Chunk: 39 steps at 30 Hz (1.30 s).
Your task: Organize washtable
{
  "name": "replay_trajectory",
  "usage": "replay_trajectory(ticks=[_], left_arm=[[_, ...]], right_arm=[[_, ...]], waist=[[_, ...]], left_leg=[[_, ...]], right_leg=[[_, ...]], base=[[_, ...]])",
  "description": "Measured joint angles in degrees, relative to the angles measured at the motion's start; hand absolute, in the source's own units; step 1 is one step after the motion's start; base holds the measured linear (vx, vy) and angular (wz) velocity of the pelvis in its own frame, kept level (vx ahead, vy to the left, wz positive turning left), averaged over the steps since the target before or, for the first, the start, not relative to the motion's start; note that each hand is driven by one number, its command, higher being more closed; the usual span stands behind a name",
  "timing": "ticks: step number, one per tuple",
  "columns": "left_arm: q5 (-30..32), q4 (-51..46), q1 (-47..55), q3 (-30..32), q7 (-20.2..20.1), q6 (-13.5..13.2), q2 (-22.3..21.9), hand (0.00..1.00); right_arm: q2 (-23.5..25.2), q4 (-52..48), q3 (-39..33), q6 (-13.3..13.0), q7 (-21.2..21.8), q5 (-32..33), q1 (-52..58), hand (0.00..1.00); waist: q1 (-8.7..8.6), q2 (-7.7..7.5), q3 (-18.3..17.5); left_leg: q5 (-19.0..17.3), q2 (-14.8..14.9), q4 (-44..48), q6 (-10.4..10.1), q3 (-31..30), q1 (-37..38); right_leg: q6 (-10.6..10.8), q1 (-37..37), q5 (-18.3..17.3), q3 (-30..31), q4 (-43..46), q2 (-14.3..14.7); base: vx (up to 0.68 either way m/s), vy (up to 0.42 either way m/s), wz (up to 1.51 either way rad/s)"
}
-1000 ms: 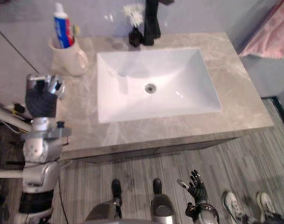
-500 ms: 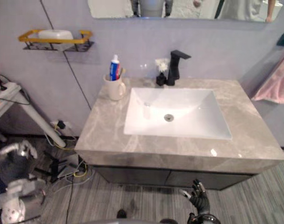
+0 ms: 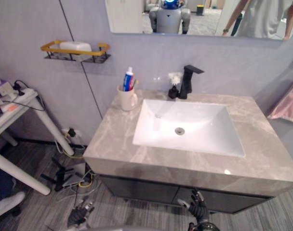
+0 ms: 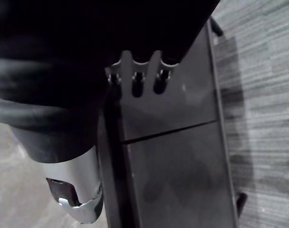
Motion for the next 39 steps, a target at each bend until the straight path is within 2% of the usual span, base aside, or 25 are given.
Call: replay_trajectory(ticks=[7,10,14,16,17,18,19,21,24,26,28,29,30,31,32,33,35,36,37,39], left_arm=[[10.6,9.6,-3.9,-2.0,0.0,0.8,1.3,0.00],[12.9,12.2,-5.5,-3.0,0.0,0.9,1.9,0.00],[13.0,13.6,-6.2,-4.5,0.0,0.8,2.8,0.00],[13.0,13.5,-6.6,-4.5,0.0,0.9,3.1,0.00],[13.0,13.5,-7.9,-5.3,0.1,1.0,4.7,0.00],[13.0,13.4,-8.4,-5.7,0.1,1.0,5.3,0.00],[13.2,13.5,-9.1,-5.9,0.1,1.1,5.8,0.00],[14.0,13.5,-11.1,-7.0,0.6,1.5,6.4,0.00],[14.0,12.7,-12.3,-8.0,1.6,1.6,6.5,0.00],[14.0,12.5,-13.4,-9.0,1.7,1.6,6.2,0.00],[14.0,12.5,-14.1,-10.3,2.0,1.6,5.7,0.00],[14.1,12.5,-14.5,-10.6,2.2,1.6,5.5,0.00],[14.0,12.5,-14.7,-10.7,2.7,1.5,4.9,0.00],[14.0,12.4,-14.9,-10.7,2.9,1.5,4.3,0.00],[14.0,12.7,-15.1,-10.7,3.0,1.5,3.9,0.00],[14.1,13.6,-15.6,-10.9,3.0,1.6,2.5,0.00],[14.2,13.5,-16.0,-11.7,3.0,1.7,1.2,0.00],[14.3,13.5,-16.0,-12.3,3.0,1.7,0.9,0.00],[14.5,13.5,-16.0,-12.5,3.0,1.8,0.6,0.00],[14.6,13.4,-17.1,-12.9,3.0,2.2,0.3,0.00]], right_arm=[[0.8,5.2,-0.3,0.0,-2.0,-0.5,-2.0,0.00],[0.9,8.3,-0.3,0.4,-2.1,-0.6,-2.9,0.00],[0.9,11.0,-0.2,0.7,-2.1,-1.4,-3.8,0.00],[1.2,11.4,0.3,0.8,-2.2,-2.0,-4.6,0.00],[2.0,11.3,0.5,0.8,-2.2,-2.3,-5.3,0.00],[2.1,11.2,0.5,0.8,-2.2,-2.3,-5.5,0.00],[2.2,11.1,0.6,0.8,-2.2,-2.3,-5.5,0.00],[2.6,9.9,1.5,0.9,-2.2,-2.3,-4.9,0.00],[3.6,9.8,1.5,1.0,-2.2,-2.2,-4.5,0.00],[3.6,9.4,1.5,0.9,-2.2,-2.2,-4.7,0.00],[4.1,8.2,1.5,0.9,-2.2,-1.9,-4.2,0.00],[4.1,8.2,1.5,0.9,-2.2,-1.7,-4.3,0.00],[4.0,8.2,1.6,0.9,-2.4,-1.6,-4.8,0.00],[3.8,8.2,1.8,0.8,-2.7,-1.5,-5.2,0.00],[3.5,8.2,1.9,0.7,-3.0,-1.3,-5.6,0.00],[2.8,8.1,2.8,0.7,-3.3,-1.0,-6.0,0.00],[2.7,8.2,2.9,0.8,-3.6,-1.0,-5.2,0.00],[2.4,8.2,3.2,0.9,-4.2,-1.0,-5.4,0.00],[2.2,8.4,3.3,1.0,-4.5,-1.1,-5.6,0.00],[2.2,8.6,3.4,1.1,-4.7,-1.2,-6.3,0.00]], waist=[[-0.04,0.26,0.2],[-0.21,0.70,0.3],[-0.05,0.56,0.5],[0.05,0.23,1.1],[0.23,-1.17,2.5],[0.31,-1.67,3.1],[0.31,-1.46,3.8],[0.04,-1.63,5.3],[0.80,-2.06,5.6],[1.73,-1.59,5.9],[1.56,-1.98,5.6],[1.71,-2.34,5.5],[2.92,-2.23,5.4],[3.72,-2.21,5.2],[3.92,-1.94,5.4],[2.79,-0.88,5.9],[2.49,-0.27,6.3],[2.60,0.07,6.4],[2.58,-0.05,6.5],[2.48,-1.19,7.2]], left_leg=[[-0.2,0.1,0.0,-0.4,1.3,0.6],[-0.3,0.1,0.0,-0.4,1.9,0.9],[-0.4,0.6,0.0,-0.6,2.9,0.9],[-1.3,0.7,0.4,-0.9,3.2,0.7],[-3.9,0.1,5.8,-0.6,2.9,-2.4],[-5.2,0.0,7.9,-0.7,2.4,-4.1],[-6.4,-0.2,10.2,-0.6,1.5,-5.3],[-8.0,0.0,15.4,-0.6,-2.7,-8.9],[-7.4,0.1,15.7,-1.4,-8.0,-11.3],[-6.4,0.5,14.9,-2.3,-11.1,-12.1],[-4.2,0.7,13.3,-3.6,-15.2,-12.7],[-3.8,0.8,13.3,-4.0,-16.0,-13.0],[-3.0,1.6,12.6,-4.4,-16.4,-13.3],[-1.8,2.1,11.3,-5.2,-16.5,-13.9],[-0.9,2.1,10.9,-5.4,-17.1,-14.5],[0.0,2.2,9.8,-5.6,-19.1,-14.6],[1.8,3.3,7.9,-3.4,-18.6,-14.3],[1.2,4.8,5.9,-3.3,-15.6,-14.4],[0.1,5.8,5.1,-2.3,-13.4,-14.4],[0.0,7.0,14.3,-2.0,-3.0,-17.9]], right_leg=[[0.1,-0.1,-0.1,1.4,-0.1,0.3],[0.1,-0.2,-0.1,2.1,-0.2,0.7],[-0.1,-0.5,0.5,3.3,-1.0,1.3],[-0.1,-1.7,0.3,4.2,0.2,1.2],[0.3,-3.7,-1.5,4.5,4.2,0.0],[0.6,-4.3,-2.3,4.9,6.4,-0.4],[0.7,-4.8,-2.7,5.6,8.7,-0.7],[0.7,-7.2,-2.7,11.5,15.3,0.7],[0.2,-7.0,-3.0,17.0,15.6,3.1],[-0.4,-6.9,-3.4,19.6,16.0,4.9],[-1.7,-6.4,-5.9,22.4,16.9,6.8],[-1.7,-6.2,-6.4,22.3,16.6,7.2],[-1.9,-6.1,-7.5,22.2,15.5,8.1],[-2.0,-6.0,-10.0,21.4,14.3,8.1],[-3.1,-6.0,-11.4,20.5,14.0,8.2],[-3.1,-6.2,-12.2,18.1,15.5,8.5],[-4.5,-6.4,-13.3,14.3,17.4,8.8],[-5.6,-6.5,-13.3,12.0,17.5,9.3],[-6.1,-6.6,-13.1,11.0,17.0,9.4],[-8.5,-7.2,-11.7,7.2,16.4,7.1]], base=[[0.04,-0.006,-0.09],[0.01,-0.004,-0.13],[0.00,-0.004,-0.14],[-0.03,0.009,-0.21],[-0.05,0.003,0.04],[-0.06,-0.013,0.21],[-0.06,-0.011,0.52],[-0.06,-0.013,0.92],[-0.01,-0.085,0.87],[-0.03,-0.145,0.78],[-0.03,-0.213,1.03],[-0.03,-0.252,0.65],[-0.08,-0.264,0.21],[-0.13,-0.268,0.14],[-0.20,-0.278,0.47],[-0.20,-0.292,0.97],[-0.17,-0.271,1.07],[-0.11,-0.167,0.71],[-0.11,-0.157,0.80],[-0.08,-0.120,0.72]])
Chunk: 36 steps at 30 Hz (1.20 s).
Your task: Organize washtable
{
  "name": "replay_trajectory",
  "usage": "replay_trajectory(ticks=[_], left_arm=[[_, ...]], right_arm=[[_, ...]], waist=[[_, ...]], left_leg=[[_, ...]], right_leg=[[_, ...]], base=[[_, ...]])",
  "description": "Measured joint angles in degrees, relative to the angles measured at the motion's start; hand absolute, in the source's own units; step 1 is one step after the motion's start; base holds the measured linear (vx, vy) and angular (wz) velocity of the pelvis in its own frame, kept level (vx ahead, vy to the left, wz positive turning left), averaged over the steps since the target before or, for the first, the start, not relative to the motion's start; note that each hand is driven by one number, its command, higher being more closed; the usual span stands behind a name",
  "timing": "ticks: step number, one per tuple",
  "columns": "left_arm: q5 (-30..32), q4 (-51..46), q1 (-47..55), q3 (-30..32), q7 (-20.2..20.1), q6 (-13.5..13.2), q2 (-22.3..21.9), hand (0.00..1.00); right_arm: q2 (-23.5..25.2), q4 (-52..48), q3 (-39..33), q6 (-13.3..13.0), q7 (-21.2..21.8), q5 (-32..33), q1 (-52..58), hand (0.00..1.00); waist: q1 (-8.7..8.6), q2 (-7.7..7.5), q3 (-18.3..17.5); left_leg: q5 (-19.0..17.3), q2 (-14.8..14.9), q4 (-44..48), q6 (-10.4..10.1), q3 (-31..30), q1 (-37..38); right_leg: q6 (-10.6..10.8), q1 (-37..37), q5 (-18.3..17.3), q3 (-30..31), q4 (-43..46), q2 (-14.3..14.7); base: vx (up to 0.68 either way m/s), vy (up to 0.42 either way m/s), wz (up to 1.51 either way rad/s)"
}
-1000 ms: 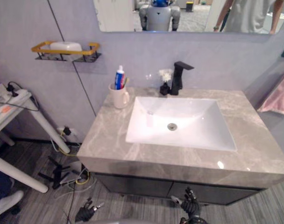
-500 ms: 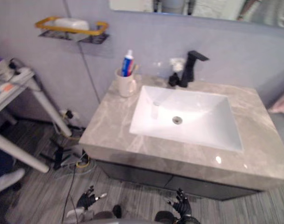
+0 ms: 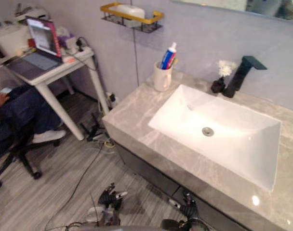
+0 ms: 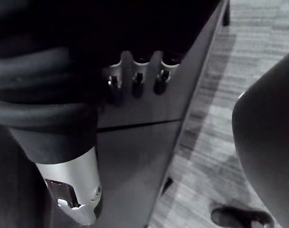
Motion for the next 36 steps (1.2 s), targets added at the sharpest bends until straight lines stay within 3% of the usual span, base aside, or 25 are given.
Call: replay_trajectory(ticks=[1,2,3,6,7,9,14,19,22,24,25,26,27,28,31,34,36], left_arm=[[0.0,0.0,-0.2,-0.2,0.0,0.0,-0.1,0.00],[0.2,0.1,-0.1,-0.3,0.0,0.0,-0.2,0.00],[0.4,0.1,-0.2,-0.4,0.1,0.1,-0.2,0.00],[0.6,2.5,-1.0,-2.7,0.8,0.1,0.9,0.00],[0.6,3.9,-1.3,-3.9,0.9,0.3,1.8,0.00],[1.4,4.9,-1.3,-5.3,0.9,0.4,3.2,0.00],[2.5,6.3,-1.2,-5.4,0.9,0.5,5.4,0.00],[2.5,7.1,-1.1,-4.9,0.8,0.4,6.6,0.00],[2.4,6.9,-1.3,-4.4,0.8,0.0,6.6,0.00],[2.3,6.1,-1.2,-3.7,0.7,-0.2,6.6,0.00],[2.3,6.1,-1.3,-3.2,0.7,-0.2,6.6,0.00],[1.8,6.2,-1.1,-2.2,0.8,-0.2,6.5,0.00],[1.6,6.2,-0.9,-2.0,0.8,-0.2,6.6,0.00],[1.6,6.2,-0.3,-1.2,0.9,-0.2,7.0,0.00],[0.9,6.2,1.0,1.2,0.9,-0.2,7.8,0.00],[0.4,6.5,1.0,2.2,0.8,-0.3,7.2,0.00],[0.4,7.0,0.3,2.7,0.9,-0.4,6.8,0.00]], right_arm=[[0.0,0.0,0.0,0.1,0.0,0.0,0.0,0.00],[-0.1,0.1,0.0,0.1,0.0,0.0,-0.1,0.00],[-0.3,0.2,0.0,0.1,0.0,0.0,-0.2,0.00],[-1.1,4.7,-0.3,-0.2,0.0,0.0,-3.7,0.00],[-1.2,6.5,-1.1,-0.2,0.1,0.0,-5.5,0.00],[-0.9,7.7,-1.2,-0.4,0.3,-0.2,-6.1,0.00],[-0.4,11.3,-0.9,-0.3,0.4,-1.2,-8.2,0.00],[-0.5,12.8,-0.8,-0.2,0.4,-1.9,-9.5,0.00],[-0.5,13.0,-0.9,-0.1,0.4,-2.6,-9.7,0.00],[-1.5,13.0,-0.9,0.0,0.4,-3.3,-9.6,0.00],[-1.7,13.1,-0.9,0.0,0.4,-3.3,-9.6,0.00],[-2.3,13.1,-0.7,0.0,0.4,-3.3,-9.7,0.00],[-2.1,13.1,-0.6,0.0,0.4,-3.4,-9.7,0.00],[-1.9,13.1,0.3,-0.2,0.6,-3.6,-9.6,0.00],[-2.1,13.1,1.9,-0.4,1.3,-3.4,-9.8,0.00],[-2.4,12.6,2.5,-0.6,1.4,-3.2,-9.1,0.00],[-2.5,12.3,2.6,-0.6,1.3,-3.1,-8.7,0.00]], waist=[[-0.07,-0.54,0.2],[-1.36,-0.69,0.2],[-1.71,-0.61,0.1],[-2.53,0.60,-0.2],[-2.54,0.95,-0.3],[-2.55,1.02,-0.3],[-2.49,1.13,-0.6],[-2.37,1.38,-0.9],[-2.22,1.30,-1.0],[-1.65,1.31,-1.1],[-1.35,1.22,-1.0],[-1.09,1.16,-0.7],[-1.03,1.75,-0.6],[-1.20,1.56,-0.2],[-1.06,1.20,0.5],[-2.00,1.01,0.6],[-1.23,0.30,0.5]], left_leg=[[-0.1,-0.4,5.6,0.1,2.7,-0.3],[-2.0,-1.0,10.7,-0.1,4.8,0.3],[-3.5,-0.9,11.4,0.0,5.8,1.0],[-6.0,-0.4,4.9,0.3,10.2,5.7],[-4.1,-1.4,-0.2,-1.4,10.3,8.2],[-1.7,-2.3,-5.1,-0.6,10.3,10.7],[-0.9,-4.4,-7.0,0.6,10.3,11.3],[-2.2,-6.0,-5.9,2.2,10.6,9.5],[-4.9,-8.0,-1.0,4.9,8.7,5.0],[-9.4,-10.4,4.7,6.6,6.0,2.1],[-10.2,-11.2,5.4,7.1,5.8,2.1],[-11.2,-12.0,5.9,8.2,4.0,2.7],[-11.5,-12.1,5.9,8.5,2.9,3.4],[-12.1,-12.2,5.7,9.2,0.6,4.6],[-12.7,-12.4,5.0,9.9,-4.8,7.2],[-12.6,-13.9,3.9,9.2,-13.9,10.9],[-13.1,-16.6,4.0,8.3,-19.8,12.1]], right_leg=[[-0.1,0.3,0.2,-1.2,-0.4,-1.1],[0.1,0.9,0.5,-3.5,-0.9,-2.5],[0.2,0.9,0.6,-4.4,-1.1,-2.8],[1.4,0.8,2.2,-6.4,-3.0,-3.2],[2.2,1.3,3.1,-6.2,-4.1,-3.2],[3.2,3.2,5.6,-6.1,-7.7,-3.0],[5.8,4.8,8.1,-5.4,-12.6,-4.2],[8.2,4.7,9.2,-4.8,-15.5,-5.3],[10.4,4.0,8.8,-5.3,-16.5,-6.6],[13.8,4.9,8.0,-6.3,-14.2,-8.8],[13.1,3.8,8.4,-5.0,-10.7,-9.4],[10.5,-1.2,10.1,-0.7,1.6,-10.0],[9.8,-3.0,10.2,1.1,5.4,-9.5],[9.8,-4.6,8.2,4.5,8.1,-6.9],[9.0,-7.3,5.8,6.2,5.5,-1.9],[8.8,-10.9,6.6,12.0,-1.8,3.4],[8.7,-11.6,8.8,17.1,-4.9,3.6]], base=[[-0.06,-0.114,0.91],[-0.03,-0.062,0.86],[-0.03,-0.022,0.85],[-0.03,0.074,0.44],[-0.04,0.125,0.14],[-0.04,0.149,0.03],[-0.08,0.153,0.04],[-0.06,0.115,0.00],[0.05,0.170,0.37],[0.15,0.187,0.51],[0.21,0.191,0.54],[0.23,0.184,0.59],[0.30,0.194,0.86],[0.24,0.081,0.68],[0.35,0.020,0.97],[0.34,-0.074,1.57],[0.28,-0.179,2.03]])
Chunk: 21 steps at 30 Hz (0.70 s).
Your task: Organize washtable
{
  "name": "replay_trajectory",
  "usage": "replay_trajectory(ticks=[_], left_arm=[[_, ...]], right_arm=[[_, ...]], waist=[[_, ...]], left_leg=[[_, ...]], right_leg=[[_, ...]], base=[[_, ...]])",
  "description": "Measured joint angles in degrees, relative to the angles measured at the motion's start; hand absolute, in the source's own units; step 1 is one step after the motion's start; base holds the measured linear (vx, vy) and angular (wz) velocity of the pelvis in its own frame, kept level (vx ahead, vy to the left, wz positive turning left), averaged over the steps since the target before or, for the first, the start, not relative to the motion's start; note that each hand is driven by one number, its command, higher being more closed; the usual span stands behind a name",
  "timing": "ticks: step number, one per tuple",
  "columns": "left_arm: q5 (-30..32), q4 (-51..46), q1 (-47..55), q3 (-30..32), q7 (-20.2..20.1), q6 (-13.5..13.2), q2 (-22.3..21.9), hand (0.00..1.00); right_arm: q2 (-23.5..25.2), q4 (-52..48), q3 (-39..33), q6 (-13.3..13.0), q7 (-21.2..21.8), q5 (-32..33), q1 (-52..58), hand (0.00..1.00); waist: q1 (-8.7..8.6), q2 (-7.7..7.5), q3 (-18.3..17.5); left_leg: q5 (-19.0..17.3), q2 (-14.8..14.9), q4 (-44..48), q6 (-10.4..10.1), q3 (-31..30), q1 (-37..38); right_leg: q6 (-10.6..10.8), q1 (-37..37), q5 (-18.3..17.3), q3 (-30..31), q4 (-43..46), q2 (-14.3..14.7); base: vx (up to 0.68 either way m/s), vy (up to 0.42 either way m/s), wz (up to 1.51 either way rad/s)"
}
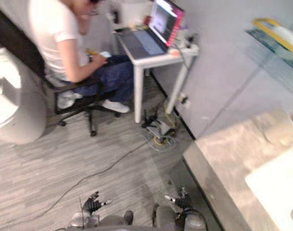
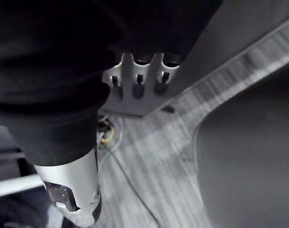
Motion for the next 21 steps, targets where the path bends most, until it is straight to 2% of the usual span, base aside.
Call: replay_trajectory(ticks=[1,2,3,4,6,7,10,11,12,15,16,18,19,21], left_arm=[[0.0,-0.1,-0.3,0.1,0.0,-0.5,-0.3,0.00],[0.1,0.3,-0.9,0.2,0.1,-0.7,-1.0,0.00],[0.1,0.1,-1.0,1.5,0.0,-0.9,-2.5,0.00],[0.1,-0.1,-1.1,2.5,0.3,-0.9,-3.5,0.00],[0.1,-0.1,-1.1,2.6,0.3,-0.8,-3.8,0.00],[0.1,-0.1,-1.1,2.3,0.3,-0.9,-3.9,0.00],[0.2,-0.1,-1.8,-1.1,0.2,-0.8,-4.1,0.00],[1.0,-0.2,-2.3,-2.8,0.2,-0.8,-3.8,0.00],[2.2,-0.1,-2.3,-4.2,0.0,-0.8,-3.1,0.00],[3.7,-0.2,-2.1,-5.8,0.0,-0.7,-2.6,0.00],[3.9,-0.2,-1.9,-5.9,-0.1,-0.7,-2.6,0.00],[4.0,-0.1,-1.3,-5.9,-0.1,-0.8,-2.0,0.00],[4.0,0.0,-1.0,-6.0,-0.1,-0.8,-1.5,0.00],[4.0,0.1,-0.6,-5.9,-0.1,-0.8,-0.5,0.00]], right_arm=[[0.6,-0.2,0.0,0.1,0.0,0.0,0.9,0.00],[0.6,-0.5,-0.3,0.0,0.0,0.0,1.1,0.00],[0.1,-1.8,-0.9,0.0,-0.1,0.0,0.9,0.00],[0.3,-2.2,-1.0,0.0,-0.2,0.2,-0.9,0.00],[1.3,-3.4,-0.8,-0.1,-0.2,0.4,-2.3,0.00],[1.6,-3.8,-0.8,-0.3,-0.2,0.5,-2.3,0.00],[2.0,-3.7,-0.9,-1.6,-0.2,1.0,-2.6,0.00],[2.1,-3.4,-0.9,-1.7,-0.2,1.0,-2.9,0.00],[2.4,-3.5,-1.0,-1.8,-0.2,1.0,-2.9,0.00],[2.4,-3.4,-1.0,-1.8,-0.1,1.0,-2.5,0.00],[2.4,-3.3,-1.1,-1.8,0.0,1.0,-2.5,0.00],[2.6,-3.3,-1.1,-1.8,0.1,1.0,-2.3,0.00],[2.7,-2.7,-1.2,-1.8,0.1,1.0,-2.5,0.00],[3.3,-0.5,-1.1,-1.6,0.1,0.7,-3.0,0.00]], waist=[[-0.07,-1.75,-0.3],[-0.01,-1.46,0.0],[0.52,0.46,-0.2],[0.87,1.64,-0.1],[0.45,1.68,-0.1],[0.37,1.60,0.0],[-0.11,1.57,0.0],[-0.30,1.44,0.0],[-1.24,0.31,0.0],[-1.65,0.70,0.0],[-1.59,0.83,0.0],[-1.47,1.32,-0.2],[-1.49,1.81,-0.2],[-1.41,1.86,-0.2]], left_leg=[[-0.6,-2.2,0.2,-0.7,-4.0,0.8],[-1.0,-2.3,0.4,-1.3,-5.3,0.6],[-2.0,0.2,0.5,-2.6,-2.9,0.0],[-1.2,2.3,-0.2,-3.5,0.1,-0.9],[0.7,3.7,-1.3,-6.5,3.3,-0.9],[0.9,4.1,-1.3,-6.9,5.4,-1.0],[0.9,10.2,-1.2,-6.7,28.1,-2.0],[2.5,10.9,0.3,-4.4,36.4,-4.1],[3.9,10.2,1.0,-3.7,40.2,-4.9],[5.4,8.1,-2.3,-2.6,39.1,-4.5],[6.3,7.2,-4.5,-3.2,38.0,-3.5],[10.2,5.4,-11.7,-3.0,36.2,-0.5],[12.0,5.2,-15.3,-2.6,35.7,0.7],[13.7,5.4,-18.3,-2.5,35.6,1.7]], right_leg=[[-1.3,0.5,5.6,-1.4,-1.2,-3.2],[-2.6,1.0,6.4,-4.4,-0.7,-4.3],[-2.8,2.4,6.6,-8.1,-2.4,-4.5],[-3.3,3.3,6.8,-11.3,-3.3,-4.6],[-3.6,6.1,6.8,-15.4,-5.1,-5.2],[-3.6,7.2,6.8,-16.7,-5.8,-5.5],[-4.5,10.8,6.1,-23.3,-6.5,-6.6],[-4.4,11.2,5.7,-24.6,-6.5,-7.6],[-3.5,12.2,5.0,-26.2,-7.8,-8.4],[-2.9,14.8,5.0,-30.1,-10.8,-9.5],[-2.7,15.5,5.2,-30.7,-11.4,-9.6],[-2.6,16.9,5.7,-31.7,-13.2,-9.5],[-2.7,17.0,5.9,-31.7,-13.7,-9.1],[-3.1,16.7,6.6,-31.5,-13.9,-8.2]], base=[[0.28,-0.233,2.25],[0.29,-0.235,2.15],[0.25,-0.188,1.68],[0.22,-0.160,1.44],[0.15,-0.119,1.10],[0.13,-0.103,1.28],[0.08,-0.032,1.09],[0.02,0.045,1.24],[0.02,0.049,1.22],[-0.02,0.091,0.94],[-0.07,0.063,0.61],[-0.12,0.046,0.50],[-0.13,0.030,0.31],[-0.15,-0.008,0.05]])
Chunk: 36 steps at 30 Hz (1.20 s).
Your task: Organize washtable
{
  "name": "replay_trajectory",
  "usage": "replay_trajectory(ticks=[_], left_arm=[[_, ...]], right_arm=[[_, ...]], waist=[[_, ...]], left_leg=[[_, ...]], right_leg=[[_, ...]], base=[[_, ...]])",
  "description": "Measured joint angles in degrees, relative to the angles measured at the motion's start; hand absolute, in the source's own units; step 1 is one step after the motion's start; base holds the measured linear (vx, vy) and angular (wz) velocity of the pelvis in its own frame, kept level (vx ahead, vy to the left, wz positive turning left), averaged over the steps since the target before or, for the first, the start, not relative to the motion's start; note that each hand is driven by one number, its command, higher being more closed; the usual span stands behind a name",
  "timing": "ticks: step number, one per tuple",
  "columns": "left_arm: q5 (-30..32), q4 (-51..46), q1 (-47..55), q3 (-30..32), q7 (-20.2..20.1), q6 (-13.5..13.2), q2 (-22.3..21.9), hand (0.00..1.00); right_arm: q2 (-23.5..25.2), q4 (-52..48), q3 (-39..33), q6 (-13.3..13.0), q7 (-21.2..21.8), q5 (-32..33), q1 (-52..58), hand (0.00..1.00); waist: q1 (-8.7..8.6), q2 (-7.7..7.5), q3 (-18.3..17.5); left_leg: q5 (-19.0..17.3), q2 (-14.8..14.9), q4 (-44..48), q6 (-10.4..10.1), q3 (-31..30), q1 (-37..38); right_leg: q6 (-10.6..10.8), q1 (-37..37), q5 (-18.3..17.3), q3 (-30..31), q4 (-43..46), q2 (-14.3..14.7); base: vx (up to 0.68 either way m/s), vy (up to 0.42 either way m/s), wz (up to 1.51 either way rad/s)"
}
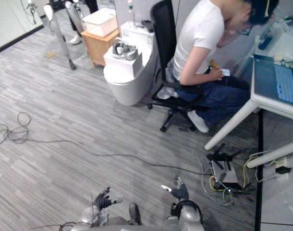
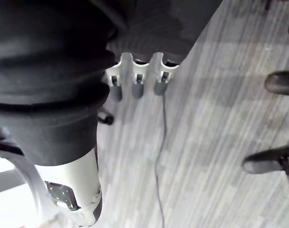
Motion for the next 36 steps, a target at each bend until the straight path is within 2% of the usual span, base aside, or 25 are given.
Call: replay_trajectory(ticks=[10,16,19,21,22,23,26,29,33,34,35,36], left_arm=[[0.5,1.4,0.8,1.3,0.0,-0.1,0.6,0.00],[0.5,1.3,1.2,1.3,-0.1,0.0,0.9,0.00],[0.4,1.2,1.2,1.3,-0.1,-0.1,1.3,0.00],[0.4,1.3,1.2,1.2,-0.1,0.0,1.4,0.00],[0.4,1.3,1.2,1.2,-0.1,0.0,1.6,0.00],[0.5,1.3,1.2,1.2,-0.1,0.0,1.6,0.00],[0.4,1.4,1.2,1.3,0.0,-0.2,1.7,0.00],[0.2,1.3,1.0,1.3,0.0,-0.2,1.8,0.00],[-0.7,1.1,0.7,1.2,0.3,-0.2,1.7,0.00],[-0.7,0.6,0.8,1.0,0.3,-0.2,1.8,0.00],[-0.7,0.5,0.8,0.7,0.2,-0.2,1.8,0.00],[-0.6,-0.2,0.7,0.8,0.1,-0.2,2.3,0.00]], right_arm=[[-1.3,1.1,1.7,0.7,0.1,-1.1,0.9,0.00],[-1.8,1.1,2.8,0.8,0.2,-1.3,1.1,0.00],[-1.9,1.1,2.8,1.0,0.2,-1.3,1.1,0.00],[-1.9,1.1,3.2,1.1,0.2,-1.2,1.3,0.00],[-2.1,1.1,3.3,1.1,0.3,-1.1,1.3,0.00],[-2.1,1.1,3.3,1.2,0.3,-1.1,1.3,0.00],[-2.1,1.7,3.9,1.2,0.3,-1.0,1.0,0.00],[-2.1,1.7,4.5,1.2,0.3,-0.9,-0.2,0.00],[-2.3,1.6,4.4,1.1,0.1,-0.9,-0.5,0.00],[-2.4,1.4,4.4,1.1,0.1,-0.9,-0.6,0.00],[-2.4,1.0,4.4,1.0,0.1,-1.0,-0.3,0.00],[-1.9,0.5,4.2,0.4,0.1,-1.0,0.2,0.00]], waist=[[-0.59,0.31,-0.3],[-0.12,0.33,-0.7],[-0.03,0.02,-1.2],[-0.13,-0.37,-1.5],[-0.29,-0.64,-1.5],[-0.36,-0.75,-1.5],[0.06,-1.17,-1.7],[-0.07,-1.40,-1.9],[-0.05,-1.45,-1.9],[-0.09,-1.40,-1.9],[-0.37,-1.37,-2.0],[-1.49,-3.61,-2.6]], left_leg=[[-0.4,2.2,-0.4,0.1,3.5,0.8],[-0.8,1.8,-0.4,0.6,3.5,-0.4],[-1.0,0.9,-0.4,0.9,2.4,-2.5],[-1.2,-0.1,-0.2,1.3,1.1,-3.1],[-1.2,-1.0,0.0,1.3,-0.2,-3.2],[-1.2,-1.4,0.0,1.3,-0.7,-3.2],[-0.5,-2.4,0.7,2.5,-3.7,-3.7],[0.4,-2.7,1.4,3.4,-8.3,-6.0],[2.2,-3.1,1.5,1.1,-14.1,-7.6],[3.6,-3.4,3.0,-0.9,-16.7,-8.6],[5.8,-4.1,2.0,-3.8,-18.7,-8.8],[4.1,-4.9,3.7,-4.6,-18.6,-9.4]], right_leg=[[-0.5,-1.1,0.4,8.6,-1.7,4.0],[-0.5,-2.5,0.4,10.7,-2.0,4.4],[-0.4,-4.6,0.3,12.9,-1.3,4.5],[-0.3,-6.3,-0.7,19.9,1.9,5.8],[-0.6,-7.0,-2.3,26.2,4.2,6.8],[-0.1,-7.2,-3.0,27.9,4.7,6.7],[0.0,-6.4,-3.9,27.9,4.2,6.1],[-0.6,-6.0,-3.5,25.2,2.0,6.0],[-1.6,-5.7,-4.0,21.1,2.4,5.9],[-2.8,-6.2,-4.6,19.9,4.2,6.0],[-3.7,-6.4,-4.2,19.9,3.8,6.0],[-3.9,-6.8,-4.1,18.7,2.6,2.8]], base=[[-0.09,-0.023,-0.23],[0.03,0.013,-0.03],[0.12,0.015,0.16],[0.17,0.003,0.27],[0.18,0.005,0.32],[0.22,0.011,0.50],[0.17,-0.027,0.41],[0.12,-0.083,0.61],[0.05,-0.080,0.85],[-0.03,-0.071,0.87],[-0.04,-0.087,1.25],[-0.01,-0.092,1.04]])
